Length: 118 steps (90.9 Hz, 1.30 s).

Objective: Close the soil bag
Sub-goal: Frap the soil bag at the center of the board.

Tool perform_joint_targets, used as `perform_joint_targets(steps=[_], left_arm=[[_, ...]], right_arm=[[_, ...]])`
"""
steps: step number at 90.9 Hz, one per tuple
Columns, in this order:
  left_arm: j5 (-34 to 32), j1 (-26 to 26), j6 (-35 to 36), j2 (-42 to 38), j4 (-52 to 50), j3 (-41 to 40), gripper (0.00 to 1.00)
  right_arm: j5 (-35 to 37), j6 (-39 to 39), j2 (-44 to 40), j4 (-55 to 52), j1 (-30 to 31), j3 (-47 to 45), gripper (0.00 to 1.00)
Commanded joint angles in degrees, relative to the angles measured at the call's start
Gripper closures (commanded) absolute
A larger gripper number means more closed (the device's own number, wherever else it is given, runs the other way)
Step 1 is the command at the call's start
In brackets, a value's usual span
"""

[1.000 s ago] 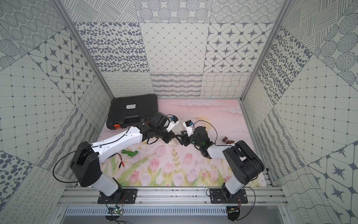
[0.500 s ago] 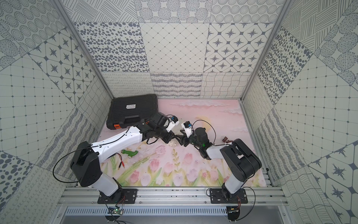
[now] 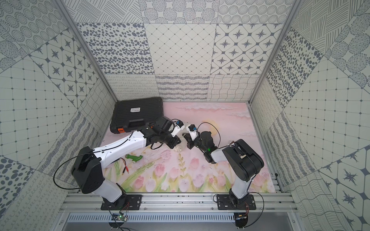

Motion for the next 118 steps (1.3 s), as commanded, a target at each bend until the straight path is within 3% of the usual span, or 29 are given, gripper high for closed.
perform_joint_targets(steps=[1,10,26,54,66,85,103,118], left_arm=[[-6.4,0.1,-1.3,0.9,-7.3,-1.6,1.00],[-11.1,0.1,-3.1,2.8,-11.5,-2.7,1.00],[-18.2,-2.1,-5.7,3.3,-12.5,-6.5,1.00],[-36.4,-6.4,-10.9,7.9,-21.7,-7.8,0.98],[-39.4,-6.9,-11.2,5.3,-20.4,-10.3,0.94],[-36.8,-7.0,-7.3,-2.5,-9.1,-15.3,0.87],[-19.7,-6.8,-3.7,-17.8,15.6,-23.2,0.67],[-11.8,-5.9,-2.5,-20.3,26.0,-21.2,0.54]], right_arm=[[4.3,3.3,-9.3,0.9,-3.9,-1.2,1.00],[4.7,7.5,-17.9,-5.4,-8.2,0.0,1.00],[9.6,9.1,-27.9,-15.0,-9.8,3.8,1.00],[10.9,13.6,-32.6,-19.5,-9.9,7.9,1.00],[10.7,13.8,-33.6,-20.7,-9.9,8.3,1.00],[7.2,15.1,-32.6,-20.9,-9.7,8.1,1.00],[3.0,12.8,-30.3,-22.1,-5.7,8.8,1.00],[2.4,12.4,-28.9,-22.7,-4.0,8.4,1.00]])
